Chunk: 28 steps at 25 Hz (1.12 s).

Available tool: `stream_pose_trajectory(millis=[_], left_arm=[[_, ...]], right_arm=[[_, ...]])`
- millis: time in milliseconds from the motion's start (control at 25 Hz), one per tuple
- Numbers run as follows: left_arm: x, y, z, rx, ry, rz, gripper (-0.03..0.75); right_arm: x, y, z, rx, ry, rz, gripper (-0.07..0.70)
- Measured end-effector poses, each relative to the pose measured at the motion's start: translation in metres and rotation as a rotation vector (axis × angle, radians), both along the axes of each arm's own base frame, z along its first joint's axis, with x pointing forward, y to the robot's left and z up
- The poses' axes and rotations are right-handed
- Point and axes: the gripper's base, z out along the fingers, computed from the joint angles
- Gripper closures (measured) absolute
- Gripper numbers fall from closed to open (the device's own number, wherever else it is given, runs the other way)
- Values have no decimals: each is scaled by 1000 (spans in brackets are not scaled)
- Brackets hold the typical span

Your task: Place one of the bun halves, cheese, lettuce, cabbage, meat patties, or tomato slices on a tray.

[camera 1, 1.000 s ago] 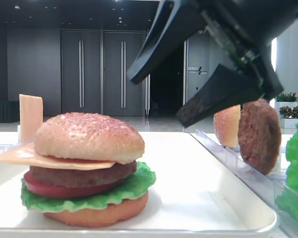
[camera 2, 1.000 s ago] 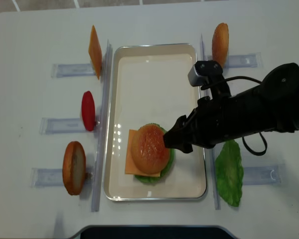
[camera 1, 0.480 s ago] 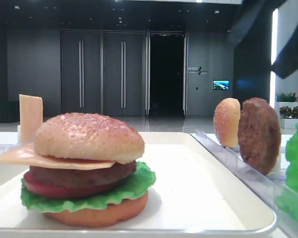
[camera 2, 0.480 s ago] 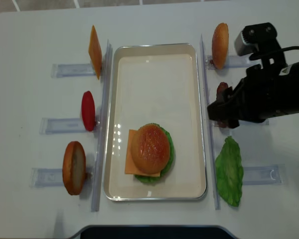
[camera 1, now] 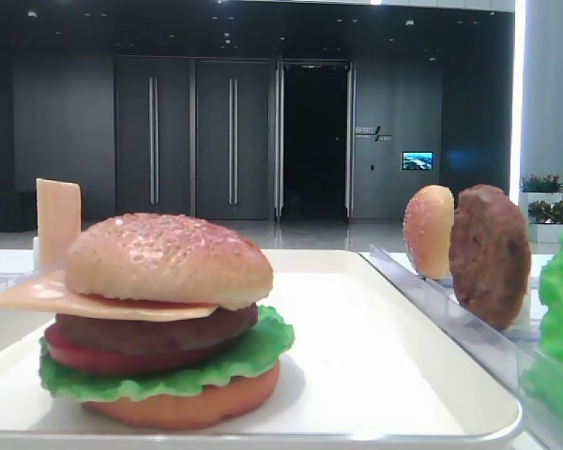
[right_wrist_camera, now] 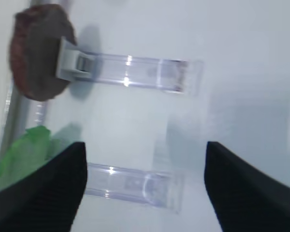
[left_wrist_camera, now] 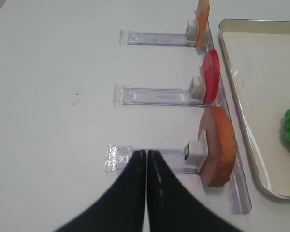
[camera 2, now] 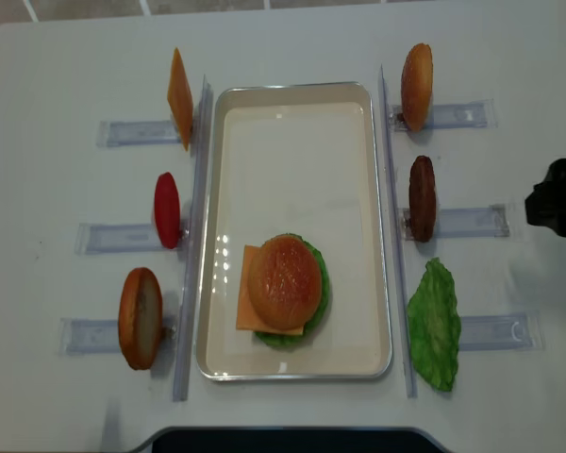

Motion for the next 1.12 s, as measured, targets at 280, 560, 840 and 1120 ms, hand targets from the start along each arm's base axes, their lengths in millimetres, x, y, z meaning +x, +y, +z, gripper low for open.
stream_pose_trajectory(millis=[280,560,840,1120], left_arm=[[0,0,0,0,0,0,715],[0,0,0,0,0,0,715],[0,0,0,0,0,0,715],[0,0,0,0,0,0,715]], right_arm=[[-20,-19,10,-140,27,-89,118],[-45,-19,20,-149,8,-91,118],[-95,-16,10,-144,-96,-114,118],[-136,-13,5,-137,-225,-128,118]])
